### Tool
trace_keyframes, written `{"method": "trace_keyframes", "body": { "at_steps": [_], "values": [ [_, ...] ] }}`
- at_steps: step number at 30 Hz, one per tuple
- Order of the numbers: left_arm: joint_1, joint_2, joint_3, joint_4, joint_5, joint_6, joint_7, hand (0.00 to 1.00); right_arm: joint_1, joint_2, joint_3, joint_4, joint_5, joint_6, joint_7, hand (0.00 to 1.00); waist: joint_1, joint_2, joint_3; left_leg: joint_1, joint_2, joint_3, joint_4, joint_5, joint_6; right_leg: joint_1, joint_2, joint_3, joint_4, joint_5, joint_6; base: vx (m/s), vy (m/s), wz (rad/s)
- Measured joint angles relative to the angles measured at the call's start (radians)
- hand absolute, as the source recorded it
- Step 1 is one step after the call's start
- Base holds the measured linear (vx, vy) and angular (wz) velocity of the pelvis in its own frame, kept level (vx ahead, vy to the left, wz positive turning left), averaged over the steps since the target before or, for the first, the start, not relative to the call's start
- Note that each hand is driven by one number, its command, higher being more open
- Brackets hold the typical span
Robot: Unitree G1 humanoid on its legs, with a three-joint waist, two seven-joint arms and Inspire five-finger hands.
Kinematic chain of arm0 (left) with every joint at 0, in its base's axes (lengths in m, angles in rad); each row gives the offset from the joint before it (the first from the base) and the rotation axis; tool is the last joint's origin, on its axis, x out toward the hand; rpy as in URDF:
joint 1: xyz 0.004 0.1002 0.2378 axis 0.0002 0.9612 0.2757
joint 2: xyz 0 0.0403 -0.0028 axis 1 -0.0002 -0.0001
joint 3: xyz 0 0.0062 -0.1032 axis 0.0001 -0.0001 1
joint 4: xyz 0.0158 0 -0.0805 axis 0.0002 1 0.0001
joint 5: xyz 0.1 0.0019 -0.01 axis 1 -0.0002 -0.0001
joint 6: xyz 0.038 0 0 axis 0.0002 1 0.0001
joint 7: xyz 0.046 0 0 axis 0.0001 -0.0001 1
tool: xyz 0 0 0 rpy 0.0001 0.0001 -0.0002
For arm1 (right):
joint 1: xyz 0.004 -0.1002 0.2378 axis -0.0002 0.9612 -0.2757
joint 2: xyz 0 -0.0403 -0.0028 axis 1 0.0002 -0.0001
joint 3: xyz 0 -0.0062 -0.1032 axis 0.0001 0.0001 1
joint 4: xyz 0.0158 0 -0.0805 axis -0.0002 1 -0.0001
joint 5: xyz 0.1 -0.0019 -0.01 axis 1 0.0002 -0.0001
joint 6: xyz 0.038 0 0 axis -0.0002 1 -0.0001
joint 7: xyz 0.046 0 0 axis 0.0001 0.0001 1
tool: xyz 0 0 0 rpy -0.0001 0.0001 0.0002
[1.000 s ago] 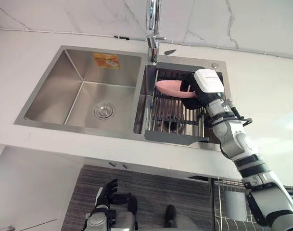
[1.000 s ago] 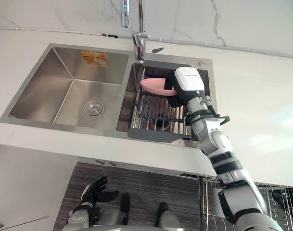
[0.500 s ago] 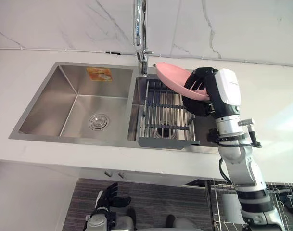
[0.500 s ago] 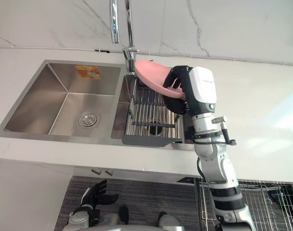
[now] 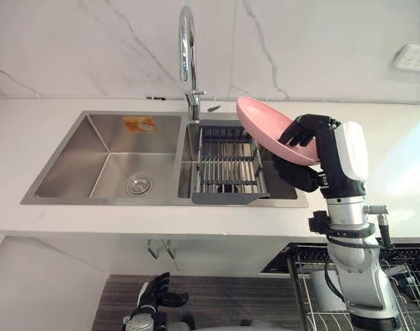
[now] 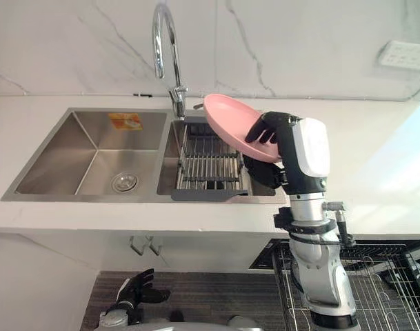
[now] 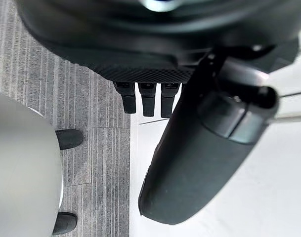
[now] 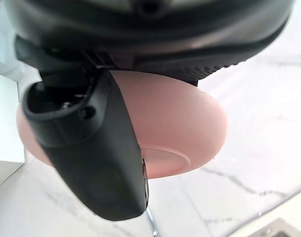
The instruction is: Walk over to the sink, pick up the cup, carry it to the dishwasher, place the cup inside the dishwasher, then close the dishwasher door
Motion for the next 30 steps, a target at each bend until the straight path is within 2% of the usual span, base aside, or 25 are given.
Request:
{"method": "trace_keyframes", "body": {
  "at_steps": [7, 9, 12, 14, 16, 17, 18, 21, 23, 24, 25, 26, 28, 29, 30],
  "values": [
    [0.0, 0.001, -0.006, 0.003, 0.001, 0.0, -0.007, 0.9, 0.062, 0.029, -0.063, -0.027, 0.001, -0.001, -0.005, 0.3, -0.004, 0.002, -0.004, 0.0, 0.001, 0.011, 0.015, 0.001, 0.003, -0.001, 0.0, 0.015, 0.01, 0.0, 0.0, 0.0, -0.003, -0.04],
    [-0.004, 0.0, -0.016, 0.003, 0.001, 0.0, -0.01, 0.9, 0.082, 0.029, -0.064, -0.043, 0.002, 0.0, -0.005, 0.3, -0.01, 0.002, -0.003, -0.034, 0.001, 0.006, 0.074, -0.015, 0.004, -0.004, -0.004, 0.008, 0.013, 0.0, 0.0, -0.02, -0.008, 0.09],
    [-0.004, -0.002, -0.023, 0.006, 0.002, -0.001, -0.01, 0.9, 0.093, 0.028, -0.075, -0.065, 0.002, -0.003, -0.009, 0.3, -0.018, 0.016, 0.001, -0.092, 0.014, -0.007, 0.213, -0.078, 0.004, -0.007, 0.001, 0.005, 0.03, -0.005, -0.002, -0.04, -0.011, 0.04],
    [-0.006, -0.005, -0.024, 0.004, 0.0, -0.002, -0.009, 0.9, 0.092, 0.027, -0.08, -0.065, 0.002, -0.004, -0.022, 0.3, -0.018, 0.029, 0.002, -0.127, 0.017, -0.051, 0.293, -0.12, 0.0, -0.026, 0.009, 0.022, 0.053, -0.014, -0.006, -0.04, 0.013, -0.21],
    [-0.006, -0.016, -0.023, 0.003, -0.002, -0.003, -0.005, 0.9, 0.088, 0.025, -0.08, -0.059, 0.001, -0.004, -0.027, 0.3, -0.014, 0.049, 0.006, -0.152, 0.017, -0.108, 0.361, -0.168, 0.003, -0.067, 0.025, 0.08, 0.088, -0.016, -0.007, -0.05, 0.047, -0.66],
    [-0.006, -0.017, -0.023, 0.004, -0.002, -0.003, -0.005, 0.9, 0.088, 0.025, -0.08, -0.055, 0.0, -0.004, -0.027, 0.3, -0.016, 0.053, 0.006, -0.152, 0.018, -0.106, 0.364, -0.178, 0.005, -0.076, 0.027, 0.093, 0.097, -0.016, -0.006, -0.06, 0.061, -0.76],
    [-0.005, -0.017, -0.023, 0.006, -0.002, -0.003, -0.005, 0.9, 0.09, 0.026, -0.083, -0.045, 0.0, -0.003, -0.028, 0.3, -0.028, 0.049, 0.009, -0.154, 0.02, -0.089, 0.367, -0.19, 0.011, -0.097, 0.029, 0.119, 0.109, -0.016, -0.006, -0.08, 0.076, -0.73],
    [-0.004, -0.017, -0.019, 0.002, -0.003, -0.005, -0.003, 0.9, 0.088, 0.025, -0.082, -0.031, -0.03, 0.015, -0.041, 0.3, -0.024, 0.049, 0.01, -0.182, 0.032, 0.031, 0.371, -0.211, 0.013, -0.195, 0.039, 0.244, 0.139, -0.004, 0.015, -0.11, 0.101, -1.13],
    [-0.005, -0.014, -0.019, -0.001, -0.002, -0.009, -0.001, 0.9, 0.077, 0.023, -0.069, -0.01, -0.06, 0.027, -0.046, 0.3, -0.026, 0.046, 0.012, -0.2, 0.037, 0.113, 0.376, -0.217, 0.023, -0.254, 0.045, 0.306, 0.14, 0.008, 0.008, -0.09, 0.109, -1.39],
    [-0.006, -0.012, -0.017, -0.002, -0.004, -0.009, 0.001, 0.9, 0.07, 0.022, -0.058, 0.014, -0.082, 0.044, -0.05, 0.3, -0.027, 0.046, 0.013, -0.21, 0.044, 0.166, 0.379, -0.214, 0.039, -0.286, 0.03, 0.276, 0.141, 0.012, -0.024, -0.08, 0.096, -1.21],
    [-0.011, -0.018, -0.016, 0.001, -0.004, -0.008, 0.01, 0.9, 0.067, 0.021, -0.049, 0.045, -0.101, 0.056, -0.05, 0.3, -0.026, 0.054, 0.015, -0.211, 0.062, 0.212, 0.38, -0.217, 0.052, -0.305, 0.008, 0.207, 0.17, 0.012, -0.043, -0.07, 0.089, -1.14],
    [-0.011, -0.016, -0.013, 0.002, -0.006, -0.008, 0.015, 0.9, 0.067, 0.022, -0.039, 0.062, -0.112, 0.063, -0.05, 0.3, -0.025, 0.049, 0.017, -0.21, 0.068, 0.233, 0.379, -0.218, 0.054, -0.326, -0.005, 0.17, 0.225, 0.006, -0.047, -0.05, 0.061, -0.92],
    [-0.019, -0.001, -0.01, 0.008, -0.011, -0.004, 0.019, 0.9, 0.07, 0.021, 0.003, 0.109, -0.138, 0.069, -0.043, 0.3, -0.026, 0.019, 0.016, -0.202, 0.071, 0.279, 0.38, -0.223, 0.051, -0.342, -0.045, 0.076, 0.394, -0.069, -0.048, 0.02, -0.012, -0.69],
    [-0.022, 0.002, -0.01, 0.007, -0.013, -0.001, 0.019, 0.9, 0.07, 0.021, 0.022, 0.117, -0.152, 0.068, -0.041, 0.3, -0.023, 0.011, 0.015, -0.2, 0.073, 0.299, 0.388, -0.228, 0.044, -0.323, -0.054, 0.042, 0.388, -0.109, -0.042, 0.05, -0.053, -0.52],
    [-0.023, 0.003, -0.009, 0.006, -0.013, -0.001, 0.02, 0.9, 0.07, 0.021, 0.03, 0.118, -0.155, 0.066, -0.04, 0.3, -0.02, 0.007, 0.014, -0.2, 0.074, 0.306, 0.394, -0.231, 0.039, -0.31, -0.055, 0.029, 0.366, -0.12, -0.033, 0.04, -0.095, -0.41]
  ]
}}
